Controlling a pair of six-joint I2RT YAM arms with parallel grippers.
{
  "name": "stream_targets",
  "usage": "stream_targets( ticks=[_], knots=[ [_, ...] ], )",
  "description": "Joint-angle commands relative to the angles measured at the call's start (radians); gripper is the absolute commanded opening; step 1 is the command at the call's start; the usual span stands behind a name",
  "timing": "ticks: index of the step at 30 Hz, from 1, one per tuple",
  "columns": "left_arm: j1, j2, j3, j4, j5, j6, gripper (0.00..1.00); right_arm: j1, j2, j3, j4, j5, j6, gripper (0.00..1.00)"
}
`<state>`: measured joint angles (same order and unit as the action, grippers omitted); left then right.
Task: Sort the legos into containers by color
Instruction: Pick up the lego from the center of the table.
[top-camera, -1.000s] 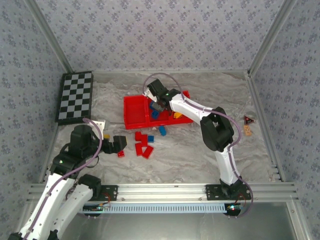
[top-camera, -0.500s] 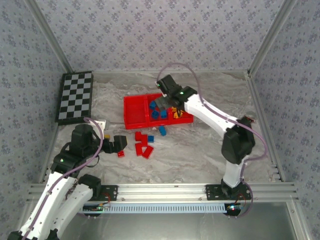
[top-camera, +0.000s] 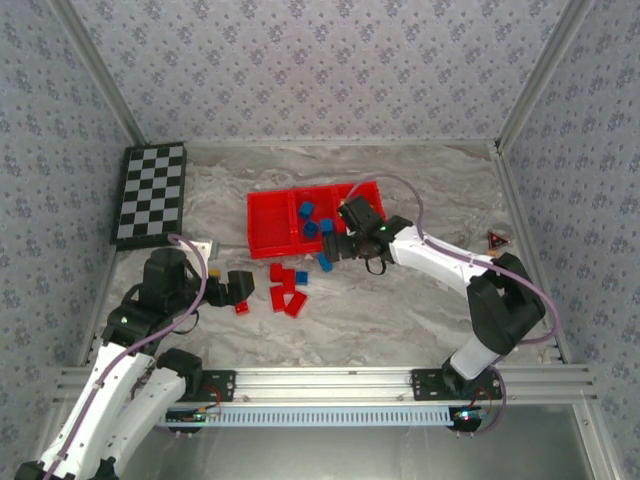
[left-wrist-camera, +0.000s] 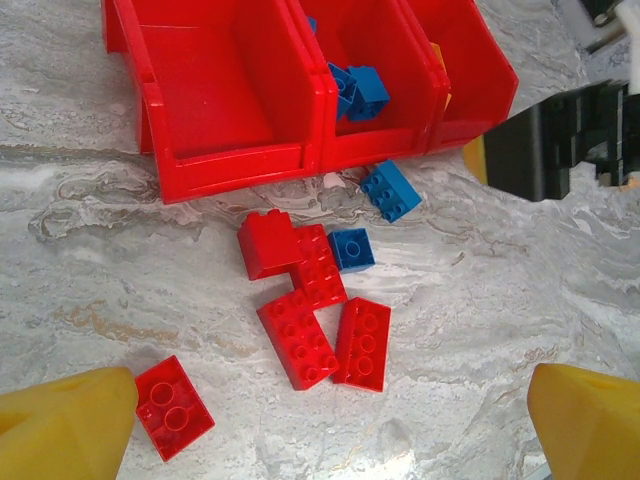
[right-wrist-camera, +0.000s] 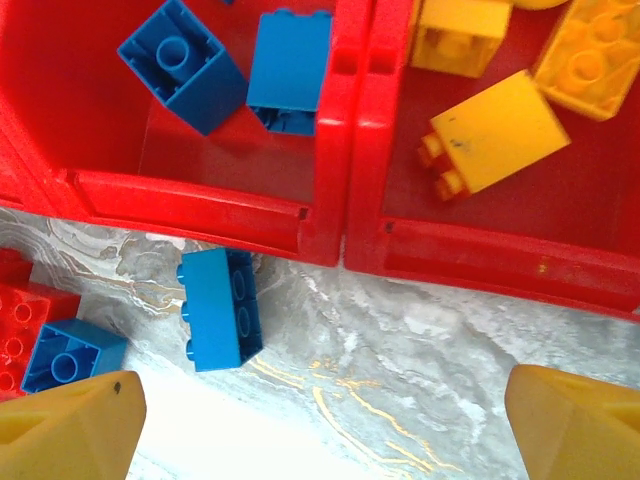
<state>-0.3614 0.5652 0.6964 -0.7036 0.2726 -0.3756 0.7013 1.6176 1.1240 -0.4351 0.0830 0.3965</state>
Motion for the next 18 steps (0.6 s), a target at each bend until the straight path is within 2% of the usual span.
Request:
stream_targets(
  ticks=[1, 6, 11, 18],
  knots=[
    [-0.005, -0.002, -0.003, 0.006, -0.001, 0.009, 1.0, 0.031, 0.048, 0.001, 0.044, -0.04, -0.003, 0.92],
    [-0.005, 0.004, -0.003, 0.006, -0.001, 0.008, 1.0, 0.064, 0.115, 0.04, 0.039, -0.048, -0.06, 0.87],
    [-0.005, 0.002, -0.003, 0.006, -0.001, 0.009, 1.0, 0.069, 0.188, 0.108, 0.001, -0.04, -0.077, 0.74],
    [-0.005, 0.002, -0.003, 0.006, 0.0, 0.01, 1.0, 0.078, 0.25, 0.158, -0.029, -0.009, -0.101, 0.65]
  ],
)
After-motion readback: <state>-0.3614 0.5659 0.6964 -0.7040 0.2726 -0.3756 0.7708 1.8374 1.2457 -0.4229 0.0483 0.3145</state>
